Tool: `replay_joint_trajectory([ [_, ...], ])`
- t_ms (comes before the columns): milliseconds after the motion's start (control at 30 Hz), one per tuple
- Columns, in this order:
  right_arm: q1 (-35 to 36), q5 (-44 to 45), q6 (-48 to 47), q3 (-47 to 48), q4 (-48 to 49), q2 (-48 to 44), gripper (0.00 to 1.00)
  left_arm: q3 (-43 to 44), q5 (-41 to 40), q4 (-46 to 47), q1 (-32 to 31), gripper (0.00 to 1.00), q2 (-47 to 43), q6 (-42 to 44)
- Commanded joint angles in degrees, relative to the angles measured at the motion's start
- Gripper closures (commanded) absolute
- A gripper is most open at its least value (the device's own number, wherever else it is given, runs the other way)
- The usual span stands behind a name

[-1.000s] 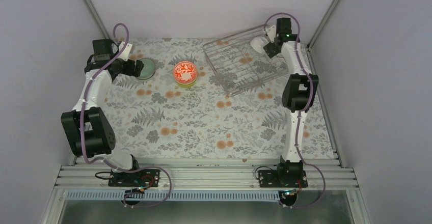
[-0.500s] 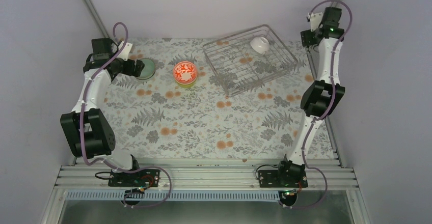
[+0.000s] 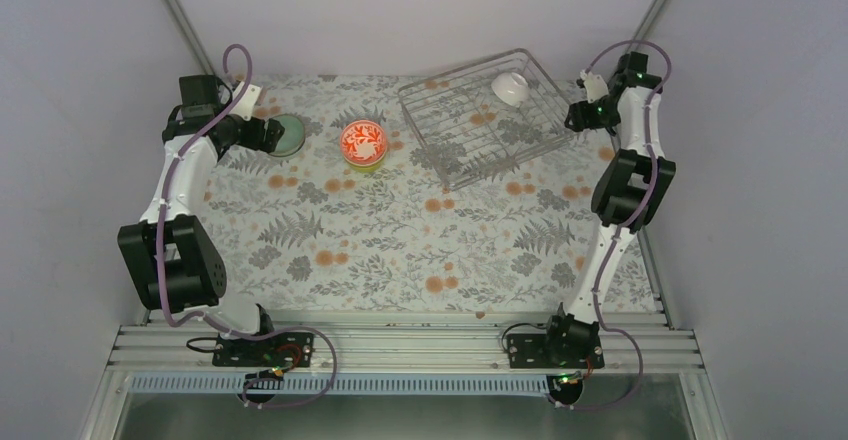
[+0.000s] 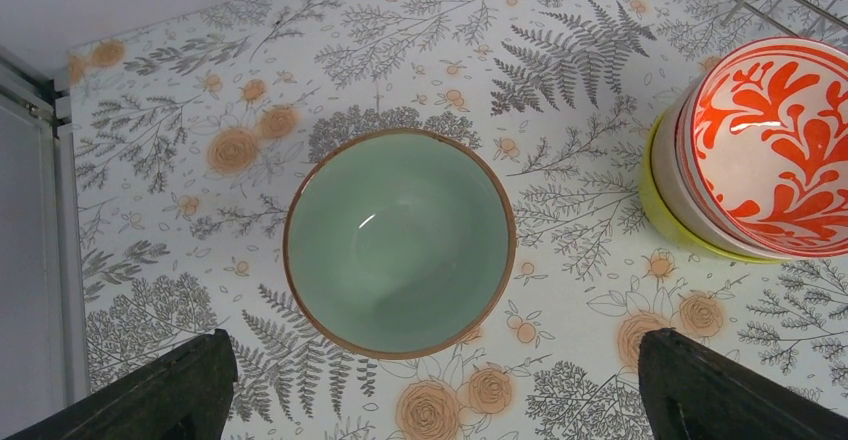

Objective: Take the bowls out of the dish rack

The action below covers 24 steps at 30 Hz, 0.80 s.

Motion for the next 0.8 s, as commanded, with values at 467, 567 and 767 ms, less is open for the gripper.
replay_joint_trajectory([
  [467, 0.00, 6.66, 1.33, -5.12, 6.00, -3.02, 0.83, -1.95, 2.40, 0.53, -0.26, 0.00, -3.54, 0.30],
  [567, 0.07, 6.82, 1.34, -6.77, 6.60, -3.94, 0.93, -2.40, 2.59, 0.54, -0.27, 0.00, -4.32, 0.30],
  [767, 0.03, 7.58, 1.64, -12.26, 6.22, -8.54, 0.96, -2.49, 2.76, -0.40, -0.26, 0.00, -5.60, 0.77],
])
